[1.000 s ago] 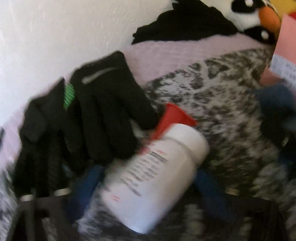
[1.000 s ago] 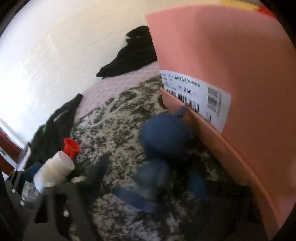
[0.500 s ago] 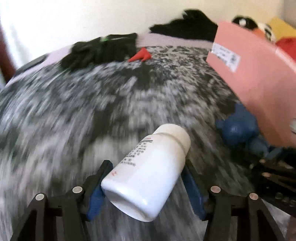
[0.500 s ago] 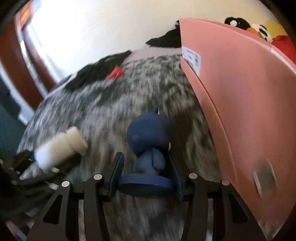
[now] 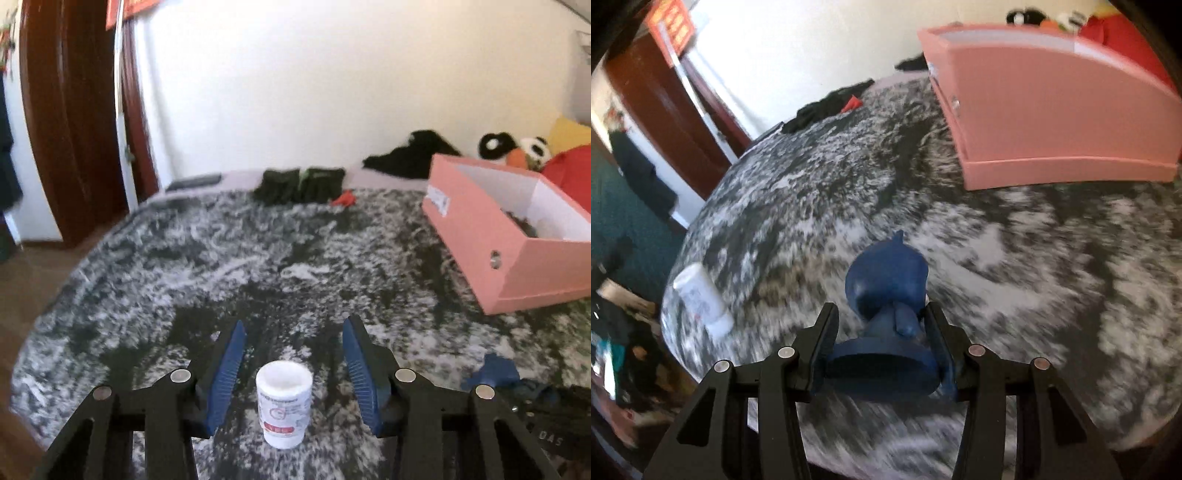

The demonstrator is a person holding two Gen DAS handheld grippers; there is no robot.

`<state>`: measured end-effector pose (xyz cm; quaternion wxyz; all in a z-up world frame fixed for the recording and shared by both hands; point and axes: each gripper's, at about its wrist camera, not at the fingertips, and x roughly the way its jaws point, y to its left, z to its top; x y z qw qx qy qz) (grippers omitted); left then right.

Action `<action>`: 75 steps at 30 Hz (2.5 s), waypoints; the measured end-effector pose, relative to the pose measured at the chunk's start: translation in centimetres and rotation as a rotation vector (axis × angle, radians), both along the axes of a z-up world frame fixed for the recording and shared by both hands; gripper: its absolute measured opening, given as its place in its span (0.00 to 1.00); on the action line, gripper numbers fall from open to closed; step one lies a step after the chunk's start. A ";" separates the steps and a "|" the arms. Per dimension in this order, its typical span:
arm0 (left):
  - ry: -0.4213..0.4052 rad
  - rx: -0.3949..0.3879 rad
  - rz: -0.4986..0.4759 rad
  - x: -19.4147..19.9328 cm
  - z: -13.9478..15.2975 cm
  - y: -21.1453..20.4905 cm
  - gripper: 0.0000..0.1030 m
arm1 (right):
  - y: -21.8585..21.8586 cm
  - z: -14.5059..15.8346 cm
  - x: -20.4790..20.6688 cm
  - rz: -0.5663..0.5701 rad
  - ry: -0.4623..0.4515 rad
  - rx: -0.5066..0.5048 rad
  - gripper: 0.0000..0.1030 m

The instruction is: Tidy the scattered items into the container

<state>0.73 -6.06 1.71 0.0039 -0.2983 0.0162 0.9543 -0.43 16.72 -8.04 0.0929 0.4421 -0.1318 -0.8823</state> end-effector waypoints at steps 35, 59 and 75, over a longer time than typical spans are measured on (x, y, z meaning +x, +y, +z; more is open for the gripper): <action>-0.063 0.222 -0.245 -3.3 2.1 7.0 0.43 | 3.6 7.5 3.6 -0.016 0.295 0.043 0.02; -0.166 0.183 -0.227 -5.8 -1.1 0.5 0.43 | -5.2 0.1 7.5 0.918 -0.143 0.209 0.74; -0.264 0.149 -0.151 -3.5 -5.2 -4.8 0.43 | -14.7 -35.6 18.1 1.515 -0.748 0.530 0.75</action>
